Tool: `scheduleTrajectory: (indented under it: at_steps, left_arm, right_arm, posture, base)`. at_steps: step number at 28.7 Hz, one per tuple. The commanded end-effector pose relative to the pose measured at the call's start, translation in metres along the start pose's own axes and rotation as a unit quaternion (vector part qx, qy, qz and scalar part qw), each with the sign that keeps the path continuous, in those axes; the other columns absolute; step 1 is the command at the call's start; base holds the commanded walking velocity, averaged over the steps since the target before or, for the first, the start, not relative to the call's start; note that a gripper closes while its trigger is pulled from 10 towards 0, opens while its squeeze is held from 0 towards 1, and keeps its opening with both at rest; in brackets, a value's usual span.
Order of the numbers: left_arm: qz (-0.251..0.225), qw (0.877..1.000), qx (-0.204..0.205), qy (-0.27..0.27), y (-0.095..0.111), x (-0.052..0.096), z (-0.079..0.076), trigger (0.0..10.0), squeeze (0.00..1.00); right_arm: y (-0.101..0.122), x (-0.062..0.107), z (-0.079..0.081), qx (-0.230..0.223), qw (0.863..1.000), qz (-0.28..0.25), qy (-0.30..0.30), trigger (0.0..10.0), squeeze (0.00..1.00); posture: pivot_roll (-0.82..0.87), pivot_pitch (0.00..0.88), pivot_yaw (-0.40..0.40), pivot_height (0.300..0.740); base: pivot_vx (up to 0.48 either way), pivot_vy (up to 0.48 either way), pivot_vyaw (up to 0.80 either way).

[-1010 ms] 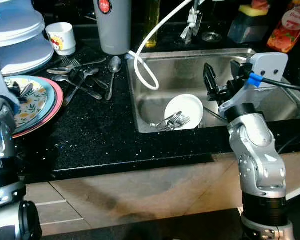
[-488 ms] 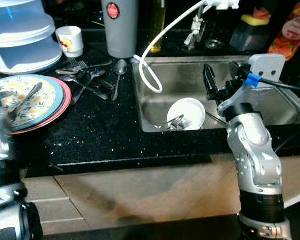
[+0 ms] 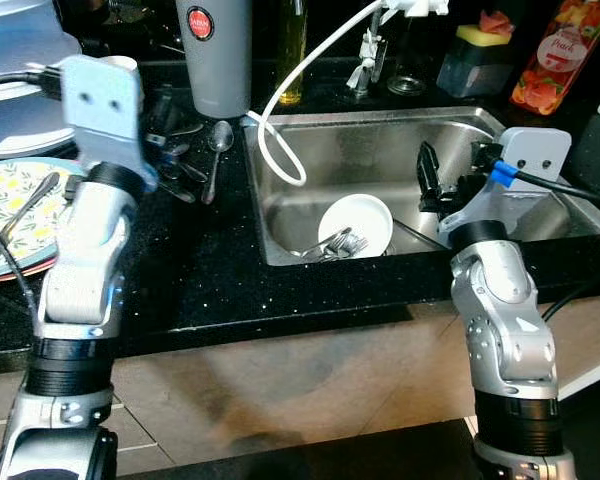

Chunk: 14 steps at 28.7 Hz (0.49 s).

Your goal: Kitchen organization

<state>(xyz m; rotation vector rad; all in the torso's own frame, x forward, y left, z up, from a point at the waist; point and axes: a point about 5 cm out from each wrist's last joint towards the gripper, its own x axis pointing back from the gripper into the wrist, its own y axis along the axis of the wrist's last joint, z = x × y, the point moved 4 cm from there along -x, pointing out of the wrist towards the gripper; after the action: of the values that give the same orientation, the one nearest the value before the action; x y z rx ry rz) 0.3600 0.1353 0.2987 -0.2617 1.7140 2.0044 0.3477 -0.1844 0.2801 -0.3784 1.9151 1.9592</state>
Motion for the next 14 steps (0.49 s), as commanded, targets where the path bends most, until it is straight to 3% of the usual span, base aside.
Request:
scheduleTrajectory:
  at_steps: [1,5,14]
  left_arm:
    - [0.002,1.0,0.007,-0.017,-0.002,0.001,-0.012,10.0,0.0]
    - [-0.001,0.999,0.037,-0.023,-0.001,-0.002,-0.032,10.0,0.0]
    - [0.012,0.999,0.034,-0.006,-0.005,-0.005,-0.03,10.0,0.0]
  right_arm:
    - [-0.007,0.003,-0.005,0.001,1.0,0.007,-0.014,10.0,0.0]
    - [-0.011,0.004,-0.007,-0.009,1.0,0.016,-0.024,10.0,0.0]
    - [-0.013,0.004,-0.007,-0.01,0.999,0.019,-0.028,10.0,0.0]
  posture:
    - [0.04,0.061,0.011,0.74]
    - [0.03,0.06,0.012,0.74]
    - [0.03,0.062,0.007,0.74]
  base:
    - [0.0,0.0,0.0]
    - [0.0,0.0,0.0]
    - [0.0,0.0,0.0]
